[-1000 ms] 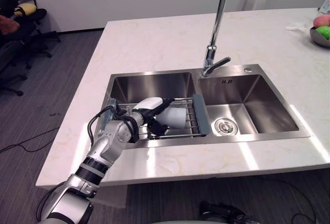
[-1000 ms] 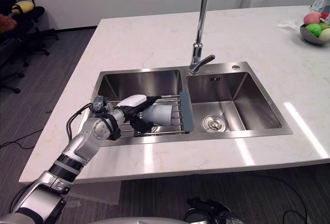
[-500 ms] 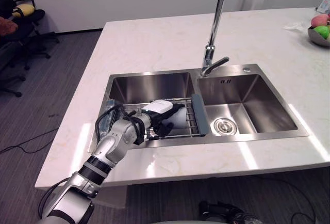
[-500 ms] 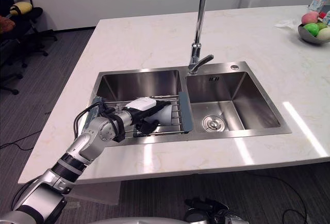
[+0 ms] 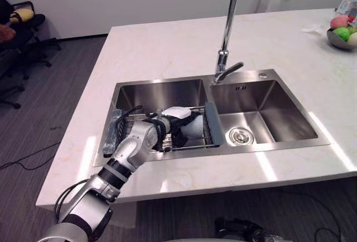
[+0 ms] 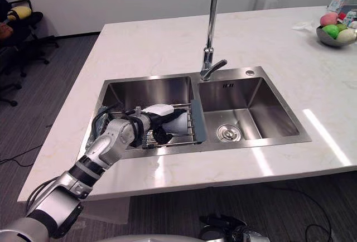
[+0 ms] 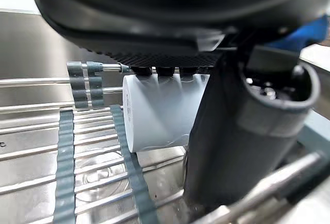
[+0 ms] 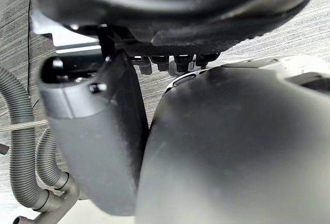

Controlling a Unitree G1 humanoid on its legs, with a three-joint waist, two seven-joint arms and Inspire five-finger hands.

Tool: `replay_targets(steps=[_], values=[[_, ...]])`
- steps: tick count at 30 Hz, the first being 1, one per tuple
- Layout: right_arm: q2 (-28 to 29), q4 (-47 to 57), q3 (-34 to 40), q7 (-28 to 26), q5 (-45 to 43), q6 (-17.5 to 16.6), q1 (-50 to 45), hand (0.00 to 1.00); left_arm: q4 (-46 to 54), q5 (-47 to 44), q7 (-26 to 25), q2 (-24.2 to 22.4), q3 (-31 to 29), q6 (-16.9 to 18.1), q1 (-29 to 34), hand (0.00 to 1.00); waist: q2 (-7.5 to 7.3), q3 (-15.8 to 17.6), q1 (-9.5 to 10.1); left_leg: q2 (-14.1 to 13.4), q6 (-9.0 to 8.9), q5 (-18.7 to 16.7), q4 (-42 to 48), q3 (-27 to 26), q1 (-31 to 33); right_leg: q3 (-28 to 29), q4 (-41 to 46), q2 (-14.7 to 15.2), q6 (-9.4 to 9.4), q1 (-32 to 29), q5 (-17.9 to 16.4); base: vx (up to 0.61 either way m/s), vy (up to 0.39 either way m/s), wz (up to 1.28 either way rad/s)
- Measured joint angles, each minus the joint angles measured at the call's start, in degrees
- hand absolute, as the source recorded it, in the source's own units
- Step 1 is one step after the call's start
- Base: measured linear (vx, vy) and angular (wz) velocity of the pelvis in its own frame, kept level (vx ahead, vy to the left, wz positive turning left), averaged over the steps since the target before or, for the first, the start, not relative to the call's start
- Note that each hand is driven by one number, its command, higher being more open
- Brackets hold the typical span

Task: Walk over to the sink, pick up the cup, carry it to the dishwasher, place the cup inside the dishwasher, then close the dishwasher door

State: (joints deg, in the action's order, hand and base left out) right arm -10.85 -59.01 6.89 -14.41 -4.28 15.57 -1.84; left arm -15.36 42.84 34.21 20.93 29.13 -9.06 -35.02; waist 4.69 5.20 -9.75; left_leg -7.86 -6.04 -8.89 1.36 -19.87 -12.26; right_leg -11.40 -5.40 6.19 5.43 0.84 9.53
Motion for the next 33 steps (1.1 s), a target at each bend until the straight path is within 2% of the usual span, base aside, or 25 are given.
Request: replay_targets(steps=[4, 5, 11, 14, 18, 21, 25, 30, 33], values=[[0.1, 0.1, 0.0, -0.3, 0.1, 0.3, 0.2, 1.00, -3.8, -0.1, 0.2, -0.6, -0.1, -1.2, -2.4, 1.00, 0.01, 0.0, -0.60, -0.4, -0.27, -0.2, 0.3, -0.5, -0.2, 0.5, 0.0, -0.4, -0.07, 0.0, 0.0, -0.04, -0.039, -0.08], [0.1, 0.1, 0.0, -0.5, 0.1, 0.5, 0.2, 1.00, -4.5, -0.2, 0.3, -0.7, -0.2, -1.2, -2.6, 0.00, 0.01, 0.0, -0.57, -0.5, -0.36, -0.3, 0.3, -0.7, -0.3, 0.6, 0.0, -0.5, -0.08, 0.0, -0.1, -0.05, -0.038, -0.06], [0.1, 1.3, 0.1, -1.5, 1.4, 1.6, 0.2, 1.00, -7.7, -0.6, -0.3, -2.5, -3.4, -2.4, -3.9, 0.00, -0.04, 0.0, -0.79, -0.8, -0.70, -0.5, 0.8, -1.1, -0.3, 1.1, 0.0, -0.9, -0.10, 0.0, -0.1, -0.06, -0.040, -0.04], [0.2, 1.6, 0.1, -1.8, 1.7, 1.7, 0.5, 1.00, -12.8, -1.2, -0.7, -2.5, -3.7, -2.5, -4.6, 0.00, 0.33, 0.1, -1.91, -1.1, -0.86, -0.6, 0.8, -1.3, -0.3, 1.4, 0.0, -1.3, -0.27, -0.3, -0.2, -0.03, -0.045, -0.06], [0.4, 1.9, 0.1, -2.2, 1.6, 1.6, 0.7, 1.00, -12.8, -2.4, -5.2, -1.8, -4.0, -1.2, -4.1, 0.00, 0.69, 0.4, -2.06, -1.5, -1.18, -0.8, 0.8, -1.3, -0.3, 1.6, 0.0, -1.8, -0.45, -0.6, -0.3, -0.01, -0.037, -0.06], [0.3, 1.8, 0.4, -2.2, 1.6, 1.6, 0.7, 1.00, -12.3, -6.0, -8.2, -1.0, -4.1, 1.5, -3.1, 0.00, 0.83, 0.5, -1.66, -1.5, -1.29, -0.9, 0.8, -0.9, -0.3, 1.2, 0.0, -2.0, -0.53, -0.5, -0.3, -0.01, -0.015, 0.03], [0.3, 1.6, 0.6, -2.1, 1.2, 1.1, 0.9, 1.00, -10.0, -11.6, -13.7, -0.2, -7.0, 3.7, 1.1, 0.00, 0.82, 1.6, -1.34, -1.3, -1.27, -0.9, 0.8, 0.0, -0.3, 0.2, 0.0, -1.6, -0.51, 0.1, -0.4, -0.05, -0.025, 0.11], [0.0, 1.3, 0.6, -1.6, -0.7, 0.8, 0.7, 1.00, -0.7, -20.9, -20.5, 0.6, -12.4, 7.8, 12.0, 0.00, 0.84, 2.0, -0.16, -1.2, -0.74, -0.5, 0.9, 1.9, 0.8, -1.5, 0.0, -1.1, -0.53, 0.1, -0.4, -0.05, -0.030, 0.17], [-0.3, 1.1, 0.6, -1.3, -1.6, 0.4, -0.1, 1.00, 7.1, -30.1, -27.8, -0.9, -20.0, 11.1, 19.6, 0.00, 0.74, 2.1, 1.97, -1.1, -0.44, -0.2, 0.9, 2.9, 1.3, -2.6, 0.0, -0.9, -0.52, 0.1, -0.4, -0.03, -0.021, 0.16]])
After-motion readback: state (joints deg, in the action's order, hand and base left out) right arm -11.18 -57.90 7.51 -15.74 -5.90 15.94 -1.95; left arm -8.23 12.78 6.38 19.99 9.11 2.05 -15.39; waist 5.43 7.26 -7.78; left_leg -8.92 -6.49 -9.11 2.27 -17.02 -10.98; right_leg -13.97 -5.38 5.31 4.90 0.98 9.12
